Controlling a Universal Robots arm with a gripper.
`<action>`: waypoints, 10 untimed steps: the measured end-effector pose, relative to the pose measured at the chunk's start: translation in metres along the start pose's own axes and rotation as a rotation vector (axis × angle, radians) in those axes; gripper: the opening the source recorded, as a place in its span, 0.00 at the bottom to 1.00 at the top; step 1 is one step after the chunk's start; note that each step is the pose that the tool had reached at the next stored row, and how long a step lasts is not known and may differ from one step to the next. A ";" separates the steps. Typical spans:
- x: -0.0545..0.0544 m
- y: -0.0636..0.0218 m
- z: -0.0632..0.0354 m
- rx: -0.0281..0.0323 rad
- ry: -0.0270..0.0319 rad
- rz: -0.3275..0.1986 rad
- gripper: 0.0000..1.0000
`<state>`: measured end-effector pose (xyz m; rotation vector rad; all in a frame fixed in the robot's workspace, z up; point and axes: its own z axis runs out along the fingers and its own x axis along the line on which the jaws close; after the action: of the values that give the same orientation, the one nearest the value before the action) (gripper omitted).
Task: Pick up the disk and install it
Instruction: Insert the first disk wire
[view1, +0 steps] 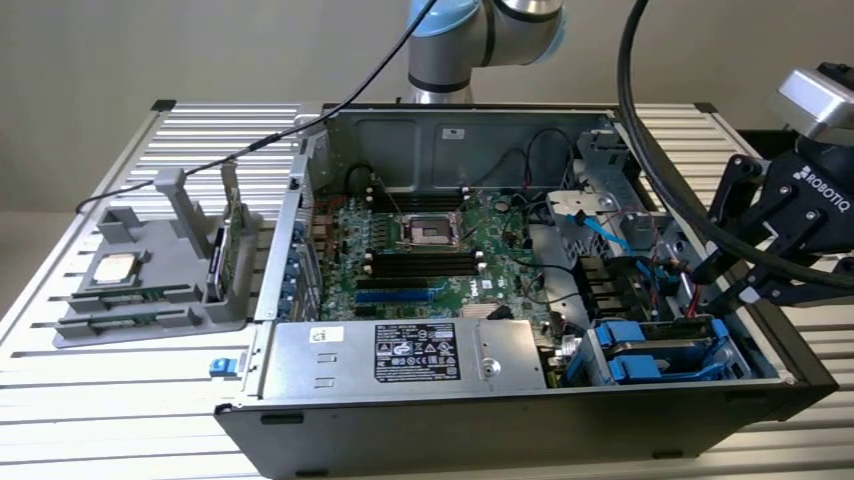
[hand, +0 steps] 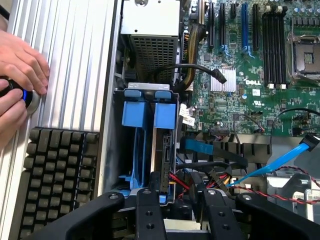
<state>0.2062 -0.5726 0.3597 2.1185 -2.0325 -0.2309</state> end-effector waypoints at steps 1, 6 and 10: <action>0.000 0.0010 -0.0033 0.0000 -0.0005 0.000 0.37; 0.000 0.0088 -0.0180 0.0000 -0.0011 0.000 0.37; -0.001 0.0261 -0.0138 0.0001 -0.0011 0.000 0.37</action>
<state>0.1842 -0.5724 0.3796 2.1191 -2.0329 -0.2321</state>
